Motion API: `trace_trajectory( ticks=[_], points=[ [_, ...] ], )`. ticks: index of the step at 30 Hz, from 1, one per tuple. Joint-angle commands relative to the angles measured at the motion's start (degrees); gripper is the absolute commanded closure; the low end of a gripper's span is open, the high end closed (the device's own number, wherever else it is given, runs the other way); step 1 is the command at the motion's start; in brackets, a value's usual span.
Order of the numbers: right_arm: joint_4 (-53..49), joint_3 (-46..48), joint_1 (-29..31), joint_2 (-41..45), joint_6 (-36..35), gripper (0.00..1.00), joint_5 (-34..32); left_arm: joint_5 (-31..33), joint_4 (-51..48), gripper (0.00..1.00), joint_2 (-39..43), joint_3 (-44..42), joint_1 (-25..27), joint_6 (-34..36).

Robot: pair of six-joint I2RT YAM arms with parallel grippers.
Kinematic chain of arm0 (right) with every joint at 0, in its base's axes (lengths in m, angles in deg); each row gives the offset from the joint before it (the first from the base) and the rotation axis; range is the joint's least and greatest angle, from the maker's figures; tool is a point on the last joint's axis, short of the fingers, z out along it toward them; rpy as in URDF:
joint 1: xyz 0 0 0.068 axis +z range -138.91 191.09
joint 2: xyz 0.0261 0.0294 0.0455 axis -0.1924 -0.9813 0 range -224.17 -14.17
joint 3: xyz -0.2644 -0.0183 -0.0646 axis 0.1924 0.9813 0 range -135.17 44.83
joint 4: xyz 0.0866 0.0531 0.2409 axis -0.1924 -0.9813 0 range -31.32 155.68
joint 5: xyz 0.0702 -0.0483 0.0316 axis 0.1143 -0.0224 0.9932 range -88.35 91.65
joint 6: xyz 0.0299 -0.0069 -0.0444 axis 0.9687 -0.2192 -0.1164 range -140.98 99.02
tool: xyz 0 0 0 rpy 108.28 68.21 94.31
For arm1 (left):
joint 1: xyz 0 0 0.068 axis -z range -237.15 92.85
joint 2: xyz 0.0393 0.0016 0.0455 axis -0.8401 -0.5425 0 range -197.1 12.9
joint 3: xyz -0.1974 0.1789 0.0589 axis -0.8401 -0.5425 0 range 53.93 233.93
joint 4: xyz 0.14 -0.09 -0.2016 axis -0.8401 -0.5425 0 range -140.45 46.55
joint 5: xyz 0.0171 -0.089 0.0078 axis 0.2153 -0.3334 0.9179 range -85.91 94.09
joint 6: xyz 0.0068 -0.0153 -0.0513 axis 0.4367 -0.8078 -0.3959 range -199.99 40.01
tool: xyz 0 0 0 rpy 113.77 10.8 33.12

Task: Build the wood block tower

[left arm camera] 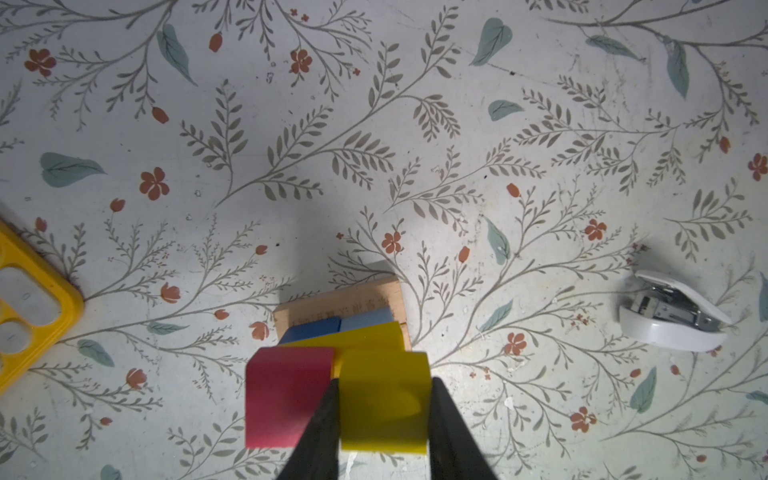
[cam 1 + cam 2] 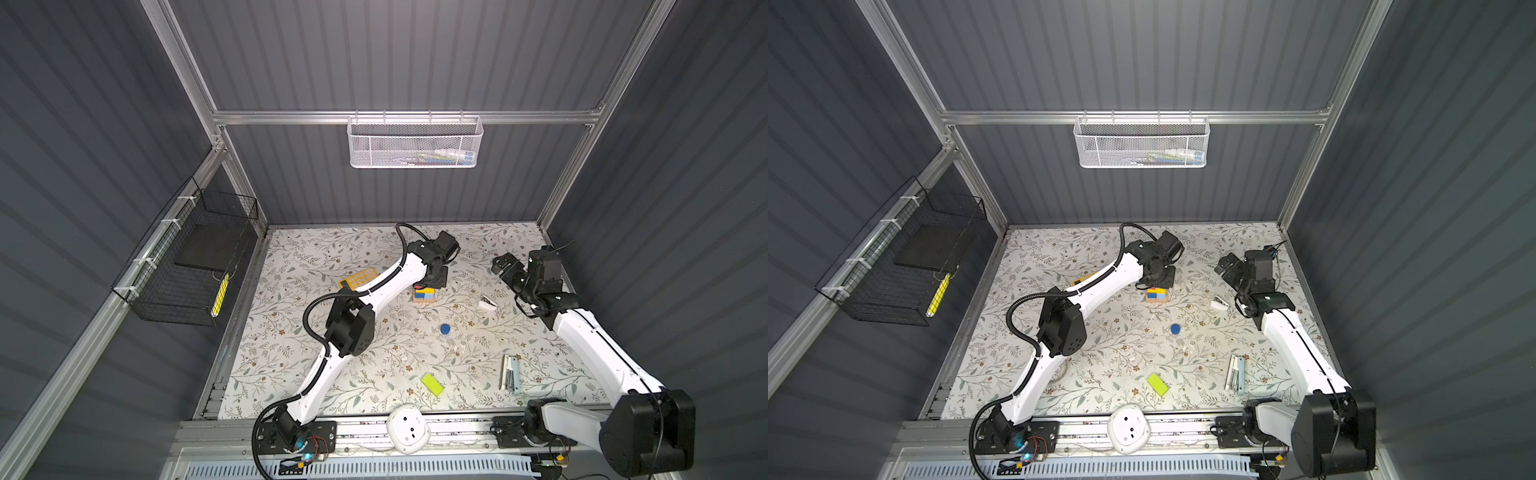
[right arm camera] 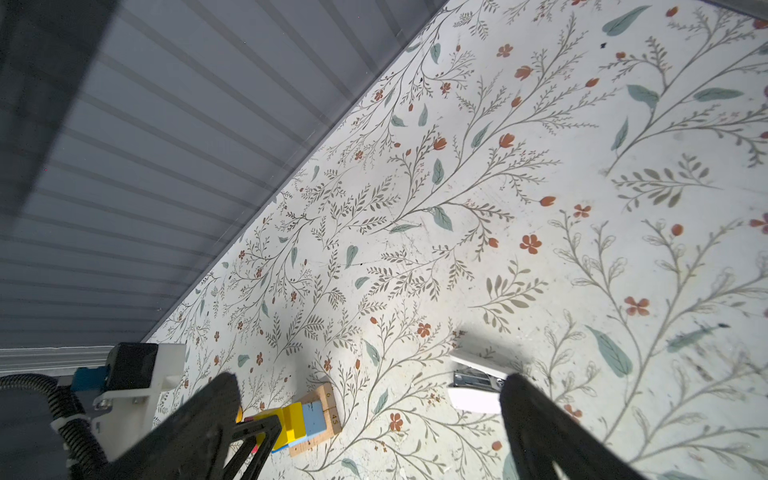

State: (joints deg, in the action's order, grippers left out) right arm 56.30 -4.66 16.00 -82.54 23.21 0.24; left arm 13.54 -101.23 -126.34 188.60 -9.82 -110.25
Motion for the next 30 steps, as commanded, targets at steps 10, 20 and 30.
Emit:
trace_trajectory(
  ticks=[10,20,30],
  points=[
    [0.8,0.0,-0.4,-0.1,0.3,0.01,0.5,0.9,-0.7,0.69,-1.7,1.8,0.4,-0.9],
    [0.8,0.0,-0.5,-0.2,0.3,0.01,0.8,1.0,-0.7,0.63,-1.8,1.9,0.4,-0.9],
    [1.0,-0.1,-0.6,-0.6,0.5,0.01,1.4,1.1,-0.7,0.6,-1.6,2.0,0.4,-1.0]
  ],
)
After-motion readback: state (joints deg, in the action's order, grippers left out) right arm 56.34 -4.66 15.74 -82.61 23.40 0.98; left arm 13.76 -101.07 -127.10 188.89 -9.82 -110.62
